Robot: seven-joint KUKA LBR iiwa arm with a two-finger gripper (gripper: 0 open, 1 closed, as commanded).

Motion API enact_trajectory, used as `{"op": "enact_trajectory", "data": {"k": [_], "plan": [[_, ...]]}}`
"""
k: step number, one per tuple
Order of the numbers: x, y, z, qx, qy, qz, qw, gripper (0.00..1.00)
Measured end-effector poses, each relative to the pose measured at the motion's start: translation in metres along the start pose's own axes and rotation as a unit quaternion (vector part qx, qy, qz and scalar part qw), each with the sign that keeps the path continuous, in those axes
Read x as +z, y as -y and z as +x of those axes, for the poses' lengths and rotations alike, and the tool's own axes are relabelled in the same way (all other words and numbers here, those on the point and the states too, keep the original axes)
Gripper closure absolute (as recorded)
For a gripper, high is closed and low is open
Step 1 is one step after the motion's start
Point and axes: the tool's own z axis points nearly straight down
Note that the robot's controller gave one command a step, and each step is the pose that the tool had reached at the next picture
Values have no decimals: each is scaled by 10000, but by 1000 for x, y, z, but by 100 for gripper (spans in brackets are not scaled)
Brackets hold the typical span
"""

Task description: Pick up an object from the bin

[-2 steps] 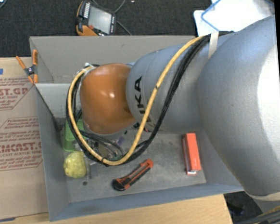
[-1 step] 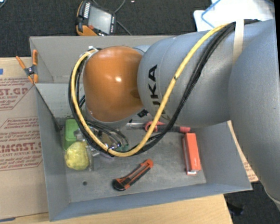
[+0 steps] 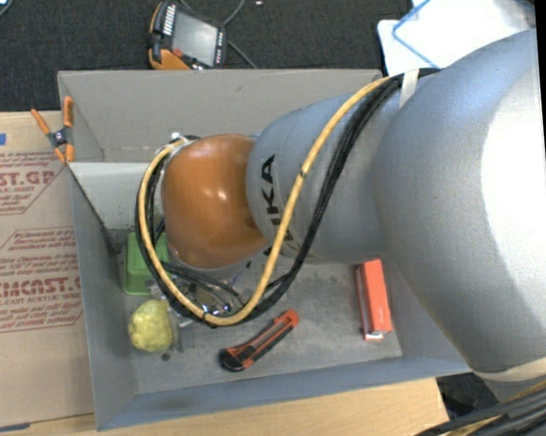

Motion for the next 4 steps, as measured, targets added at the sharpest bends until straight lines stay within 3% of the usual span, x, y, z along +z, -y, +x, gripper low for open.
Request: {"op": "enact_trajectory", "data": {"k": [1, 2, 3, 4], "plan": [[-7, 13, 4, 655, 83, -22, 9978, 100], [42, -1, 25, -4, 0, -4, 10000, 100], [46, 8, 16, 682, 103, -23, 9976, 100], [54, 2, 18, 588, 100, -19, 9982, 100]]}}
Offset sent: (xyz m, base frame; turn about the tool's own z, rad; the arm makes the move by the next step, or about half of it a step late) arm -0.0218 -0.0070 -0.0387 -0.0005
